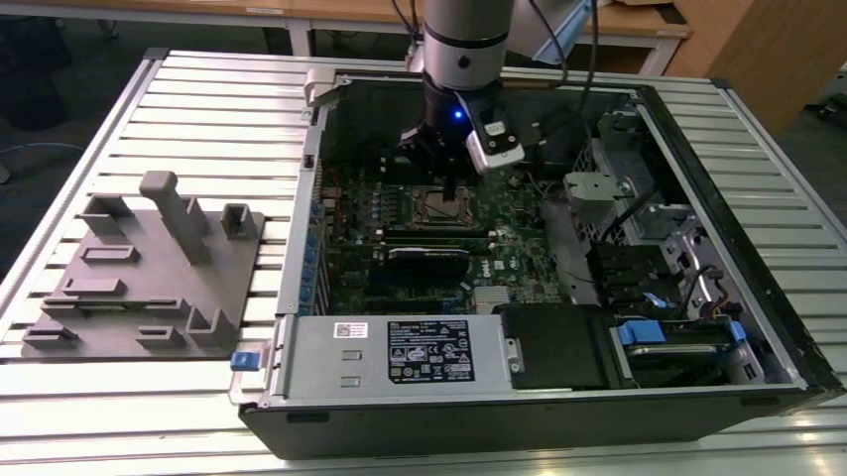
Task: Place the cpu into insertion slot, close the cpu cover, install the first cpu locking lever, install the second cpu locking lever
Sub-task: 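Install the second cpu locking lever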
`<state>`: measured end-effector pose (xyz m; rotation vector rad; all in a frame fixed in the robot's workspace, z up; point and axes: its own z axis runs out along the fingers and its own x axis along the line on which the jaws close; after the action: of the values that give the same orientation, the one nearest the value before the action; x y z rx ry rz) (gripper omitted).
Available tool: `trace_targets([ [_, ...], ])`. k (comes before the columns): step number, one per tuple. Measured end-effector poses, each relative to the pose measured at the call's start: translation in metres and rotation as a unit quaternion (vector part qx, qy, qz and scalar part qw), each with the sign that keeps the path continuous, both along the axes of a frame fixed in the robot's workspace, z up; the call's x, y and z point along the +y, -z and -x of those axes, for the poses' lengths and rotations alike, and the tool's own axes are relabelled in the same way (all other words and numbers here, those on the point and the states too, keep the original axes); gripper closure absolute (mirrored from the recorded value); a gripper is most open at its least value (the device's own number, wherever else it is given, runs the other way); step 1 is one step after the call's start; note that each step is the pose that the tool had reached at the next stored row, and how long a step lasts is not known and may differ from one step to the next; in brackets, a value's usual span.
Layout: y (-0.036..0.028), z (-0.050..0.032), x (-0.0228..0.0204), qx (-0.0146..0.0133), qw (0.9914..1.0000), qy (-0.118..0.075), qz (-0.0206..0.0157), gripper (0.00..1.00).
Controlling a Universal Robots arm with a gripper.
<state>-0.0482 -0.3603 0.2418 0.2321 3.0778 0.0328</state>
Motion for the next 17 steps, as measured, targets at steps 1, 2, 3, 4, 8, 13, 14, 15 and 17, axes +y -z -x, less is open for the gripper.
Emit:
trace_targets([
  [1, 0.0, 0.0, -0.0013, 0.0, 1.0, 0.0, 0.0, 0.9],
  [2, 0.0, 0.0, -0.0025, 0.0, 1.0, -0.001, 0.0, 0.9],
  [3, 0.0, 0.0, -0.0038, 0.0, 1.0, -0.001, 0.0, 0.9],
  [4, 0.0, 0.0, -0.0051, 0.0, 1.0, -0.001, 0.0, 0.9],
  [8, 0.0, 0.0, -0.0104, 0.0, 1.0, -0.002, 0.0, 0.9],
  [13, 0.0, 0.0, -0.0167, 0.0, 0.99999, -0.003, -0.0003, 0.9],
  [14, 0.0, 0.0, -0.0175, 0.0, 0.99999, -0.003, -0.0003, 0.9],
  [15, 0.0, 0.0, -0.0181, 0.0, 0.99999, -0.004, -0.0003, 0.9],
  [17, 0.0, 0.0001, -0.0193, 0.0, 0.99999, -0.004, -0.0006, 0.9],
])
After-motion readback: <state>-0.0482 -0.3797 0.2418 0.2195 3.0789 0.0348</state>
